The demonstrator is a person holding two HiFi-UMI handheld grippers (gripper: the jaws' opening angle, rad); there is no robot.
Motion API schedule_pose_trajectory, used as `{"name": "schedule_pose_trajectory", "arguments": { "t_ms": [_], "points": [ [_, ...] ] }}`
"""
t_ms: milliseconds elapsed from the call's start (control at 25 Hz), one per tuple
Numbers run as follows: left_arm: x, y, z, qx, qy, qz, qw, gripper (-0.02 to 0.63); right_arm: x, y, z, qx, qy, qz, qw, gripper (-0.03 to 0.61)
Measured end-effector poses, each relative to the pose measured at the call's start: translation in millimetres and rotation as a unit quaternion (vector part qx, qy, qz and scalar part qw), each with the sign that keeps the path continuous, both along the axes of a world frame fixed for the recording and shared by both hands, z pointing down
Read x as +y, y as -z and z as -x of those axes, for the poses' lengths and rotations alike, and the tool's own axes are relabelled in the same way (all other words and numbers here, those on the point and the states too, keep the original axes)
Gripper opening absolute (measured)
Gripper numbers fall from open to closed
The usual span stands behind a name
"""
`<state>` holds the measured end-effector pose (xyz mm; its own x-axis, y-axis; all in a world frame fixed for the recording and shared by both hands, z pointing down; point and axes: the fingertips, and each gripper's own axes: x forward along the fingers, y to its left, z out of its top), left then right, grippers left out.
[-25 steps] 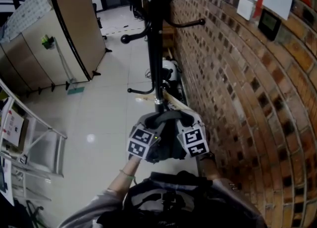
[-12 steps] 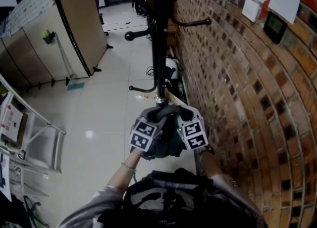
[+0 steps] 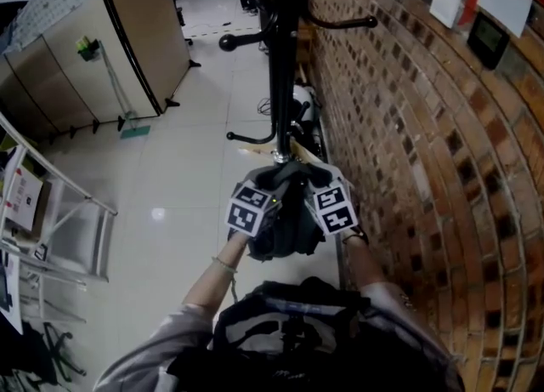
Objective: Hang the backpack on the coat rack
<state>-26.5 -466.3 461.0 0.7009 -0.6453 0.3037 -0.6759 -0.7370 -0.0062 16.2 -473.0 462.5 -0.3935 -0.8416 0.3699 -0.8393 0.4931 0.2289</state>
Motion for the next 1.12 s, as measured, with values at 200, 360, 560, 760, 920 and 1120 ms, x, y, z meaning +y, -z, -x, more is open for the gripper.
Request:
{"name": "schedule_pose_trajectory", "arguments": {
  "t_ms": [200,360,560,760,920,1120],
  "points": [
    [-12,-2,-2,0.014,-0.008,0.007,0.9998,0.11,-13,-4,0,-0.011,0.018,0.002,1.0,0.055],
    [-10,-2,-3,0.014,-0.011,0.007,0.9998,0.114,-12,-3,1,-0.038,0.016,-0.003,0.999,0.069],
    [-3,1,0,-0.005,0.018,-0.027,0.9995,0.125,-6,-4,-1,-0.043,-0.015,-0.011,0.999,0.074],
    [21,19,17,-0.032,0.039,-0.097,0.994,0.132,12,-7,-6,-0.101,-0.034,0.0,0.994,0.155],
    [36,25,32,0.021,0.041,-0.076,0.996,0.132,33,-9,-13,-0.138,-0.05,0.009,0.989,0.155],
    [58,22,52,0.059,0.075,-0.057,0.9938,0.083,68,-18,-14,-0.131,-0.069,0.014,0.989,0.074]
  ]
}}
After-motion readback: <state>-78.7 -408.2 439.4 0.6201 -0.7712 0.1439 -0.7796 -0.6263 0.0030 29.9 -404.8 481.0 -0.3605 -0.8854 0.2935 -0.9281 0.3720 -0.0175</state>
